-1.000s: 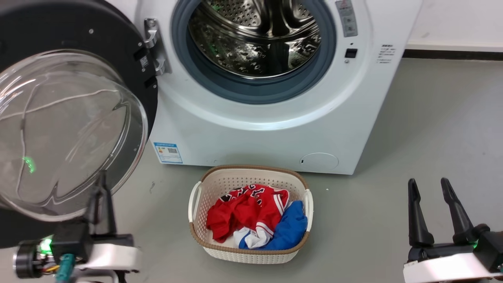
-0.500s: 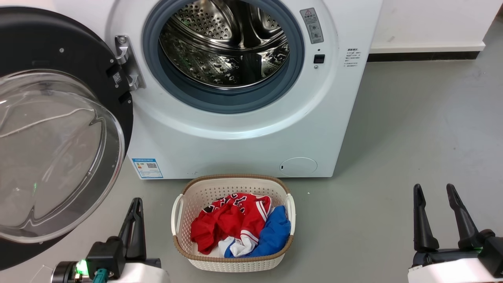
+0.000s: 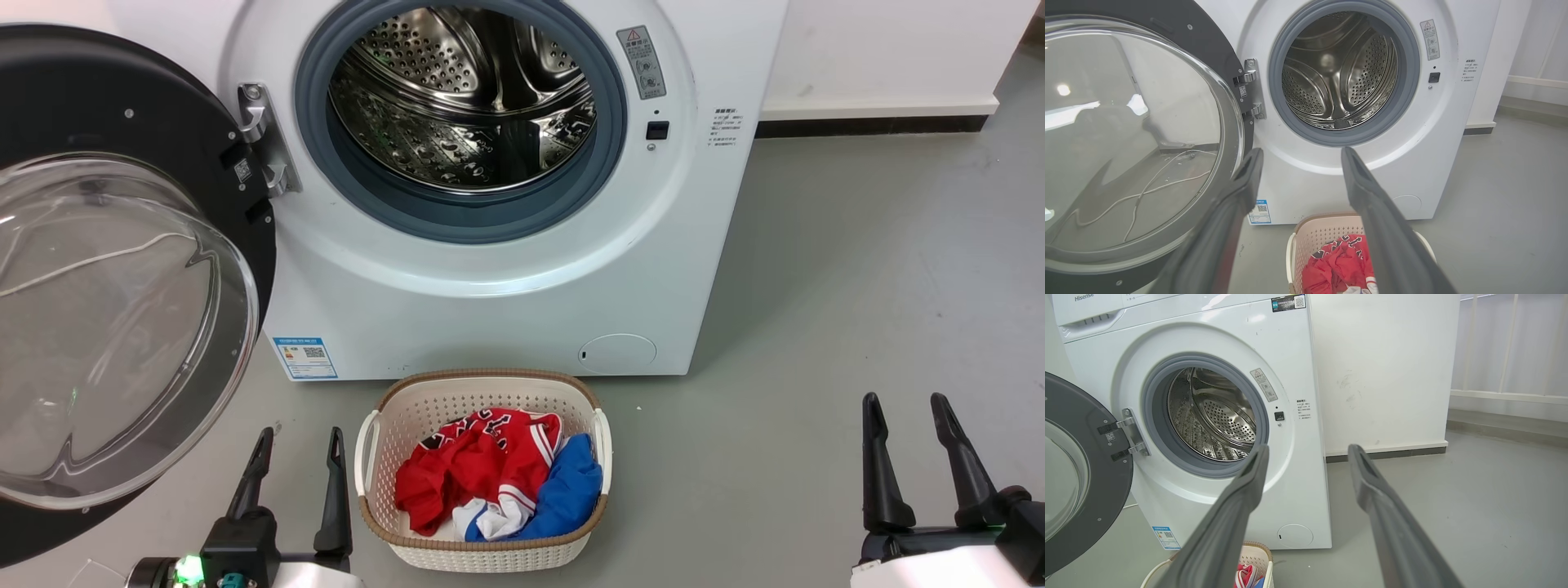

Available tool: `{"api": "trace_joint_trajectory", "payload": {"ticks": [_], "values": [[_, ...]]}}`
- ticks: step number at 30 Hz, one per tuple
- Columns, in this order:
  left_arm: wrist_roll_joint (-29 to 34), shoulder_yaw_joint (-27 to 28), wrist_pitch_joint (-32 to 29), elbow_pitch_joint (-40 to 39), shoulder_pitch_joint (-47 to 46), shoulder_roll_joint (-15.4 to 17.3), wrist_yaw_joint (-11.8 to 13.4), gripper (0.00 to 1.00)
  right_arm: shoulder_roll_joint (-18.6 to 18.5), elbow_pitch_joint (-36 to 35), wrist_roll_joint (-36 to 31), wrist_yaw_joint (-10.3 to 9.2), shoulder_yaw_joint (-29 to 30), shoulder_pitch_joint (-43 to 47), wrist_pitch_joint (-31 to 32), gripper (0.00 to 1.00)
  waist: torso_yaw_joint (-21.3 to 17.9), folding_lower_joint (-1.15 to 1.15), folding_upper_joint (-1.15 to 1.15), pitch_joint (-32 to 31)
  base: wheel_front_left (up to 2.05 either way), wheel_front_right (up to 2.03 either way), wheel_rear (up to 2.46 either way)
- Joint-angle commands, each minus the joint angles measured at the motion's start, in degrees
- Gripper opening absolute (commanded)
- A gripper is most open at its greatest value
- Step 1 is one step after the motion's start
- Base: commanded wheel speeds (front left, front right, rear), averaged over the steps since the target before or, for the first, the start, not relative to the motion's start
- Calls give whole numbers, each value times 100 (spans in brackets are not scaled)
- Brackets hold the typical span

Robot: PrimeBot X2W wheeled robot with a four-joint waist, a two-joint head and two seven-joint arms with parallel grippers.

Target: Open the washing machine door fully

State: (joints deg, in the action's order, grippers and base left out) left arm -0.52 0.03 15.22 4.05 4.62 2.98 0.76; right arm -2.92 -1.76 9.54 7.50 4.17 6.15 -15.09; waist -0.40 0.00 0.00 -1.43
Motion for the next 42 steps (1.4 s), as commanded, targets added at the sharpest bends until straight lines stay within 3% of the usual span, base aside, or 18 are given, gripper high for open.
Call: {"api": "trace_joint_trajectory", "payload": {"ticks": [1,16,17,22,42], "values": [[39,-24,-13,-7,75,-8,27,100,8,5,29,-1,6,55,-10,100,4,0,0,-3,0,0,0],[21,-81,-13,-21,96,-8,100,100,8,38,62,-1,-6,43,-10,100,-4,0,0,-19,0,0,0],[-2,-89,0,-12,68,0,85,0,0,29,43,0,-7,1,0,0,-4,0,0,-19,0,0,0],[-109,-99,-31,260,123,-1,67,0,1,267,130,0,-22,29,19,0,-4,0,0,-18,0,0,0],[-2551,104,-606,448,-214,-4,-176,0,-95,609,2431,0,-74,-324,498,0,3,0,0,12,0,0,0]]}}
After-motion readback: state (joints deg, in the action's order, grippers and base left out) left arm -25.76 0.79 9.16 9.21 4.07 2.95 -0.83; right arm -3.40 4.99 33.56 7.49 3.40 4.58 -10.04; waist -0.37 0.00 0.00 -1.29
